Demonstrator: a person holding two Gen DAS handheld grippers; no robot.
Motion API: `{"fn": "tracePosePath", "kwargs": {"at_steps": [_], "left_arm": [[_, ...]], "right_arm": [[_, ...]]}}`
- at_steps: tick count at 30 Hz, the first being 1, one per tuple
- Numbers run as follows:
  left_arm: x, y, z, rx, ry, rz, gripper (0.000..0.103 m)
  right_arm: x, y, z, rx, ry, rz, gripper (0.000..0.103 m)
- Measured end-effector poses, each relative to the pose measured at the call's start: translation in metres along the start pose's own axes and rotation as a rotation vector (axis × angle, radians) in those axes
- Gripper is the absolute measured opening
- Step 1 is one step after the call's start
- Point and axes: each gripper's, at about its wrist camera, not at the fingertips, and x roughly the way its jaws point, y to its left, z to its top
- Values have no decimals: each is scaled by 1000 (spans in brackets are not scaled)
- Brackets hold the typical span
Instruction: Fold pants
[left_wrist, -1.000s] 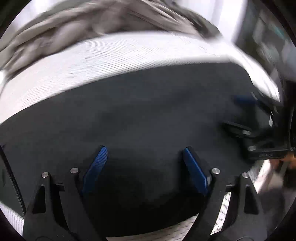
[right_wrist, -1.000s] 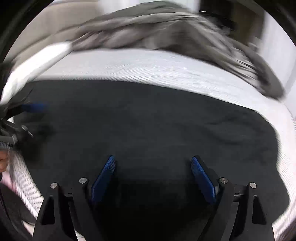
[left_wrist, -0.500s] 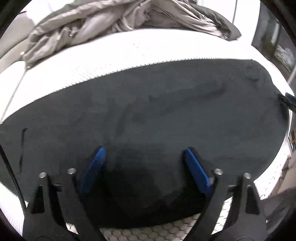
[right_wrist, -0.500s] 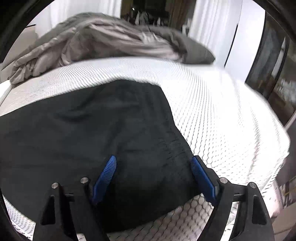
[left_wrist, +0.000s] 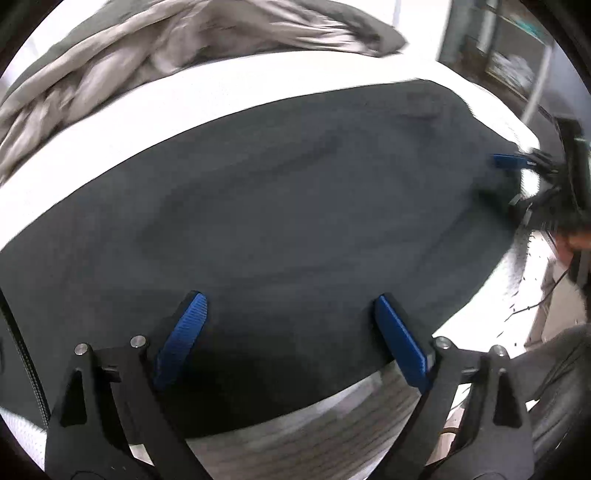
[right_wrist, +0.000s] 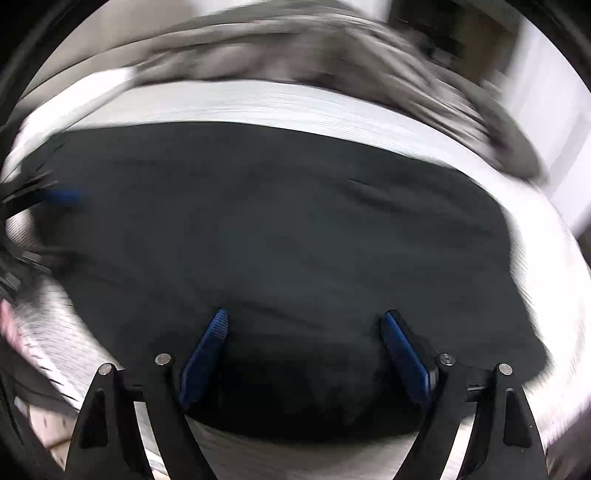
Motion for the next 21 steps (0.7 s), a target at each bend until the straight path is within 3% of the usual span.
{"fn": "tracePosePath", "kwargs": {"at_steps": [2, 4, 5, 8, 10, 13, 16, 17, 21], "left_arm": [[-9, 36, -11, -52, 0, 42, 95], [-23, 71, -28, -117, -11, 85, 95], [-28, 86, -34, -152, -7, 124, 95], [-43, 124, -41, -223, -8, 195, 94], [-55, 135, -42, -281, -31, 204, 90], [-58, 129, -34, -294, -70, 135, 88], [-40, 111, -15, -236, -54, 122, 82], [-29, 103, -9, -219, -36, 124, 74], [-14, 93, -9, -138, -15, 167, 69]], "right_arm": [[-2, -48, -19, 95, 28, -164, 86], [-5, -83, -33, 218, 34, -240, 86], [-8, -90, -33, 271, 32, -250, 86], [-30, -78, -25, 332, -56, -121, 84], [-36, -40, -2, 272, -106, -47, 84], [-32, 38, 31, 162, -124, 38, 86], [-8, 115, 61, 106, -105, 181, 86], [2, 139, 70, 82, -82, 209, 86], [33, 208, 92, -25, -33, 245, 86]]}}
